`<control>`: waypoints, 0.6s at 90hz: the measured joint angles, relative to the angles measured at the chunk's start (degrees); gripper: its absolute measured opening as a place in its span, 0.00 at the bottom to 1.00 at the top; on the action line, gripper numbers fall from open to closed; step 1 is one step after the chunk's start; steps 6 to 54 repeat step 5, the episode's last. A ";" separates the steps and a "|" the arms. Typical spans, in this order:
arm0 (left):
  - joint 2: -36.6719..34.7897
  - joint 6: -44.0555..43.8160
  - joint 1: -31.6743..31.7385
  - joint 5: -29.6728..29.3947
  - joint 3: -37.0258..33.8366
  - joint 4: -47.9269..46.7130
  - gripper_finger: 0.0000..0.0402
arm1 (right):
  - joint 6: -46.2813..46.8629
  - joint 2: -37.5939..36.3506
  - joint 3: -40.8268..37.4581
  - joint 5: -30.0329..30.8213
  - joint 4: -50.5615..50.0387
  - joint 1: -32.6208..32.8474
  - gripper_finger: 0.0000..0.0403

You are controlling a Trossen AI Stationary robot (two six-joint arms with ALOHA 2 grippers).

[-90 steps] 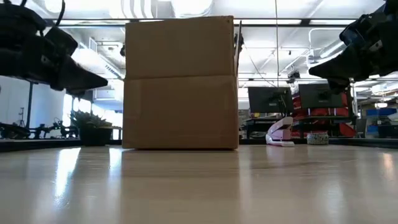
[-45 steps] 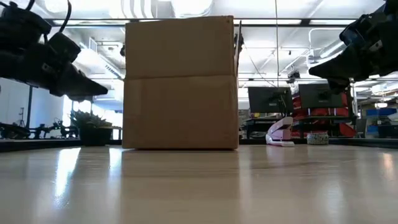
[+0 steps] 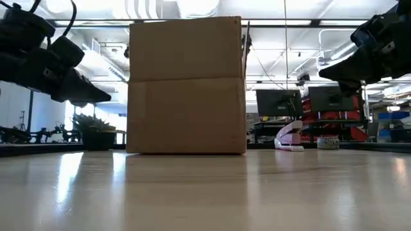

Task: Wrap mug
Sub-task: Return to Home Position

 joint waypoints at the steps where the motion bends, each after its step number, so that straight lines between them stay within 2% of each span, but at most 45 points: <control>1: 0.01 0.00 0.00 0.01 0.00 0.00 0.02 | 0.00 0.00 0.00 0.01 0.00 0.00 0.00; 54: 0.06 0.00 0.00 -0.01 0.00 0.00 0.02 | 0.00 0.00 0.00 0.00 0.00 0.02 0.00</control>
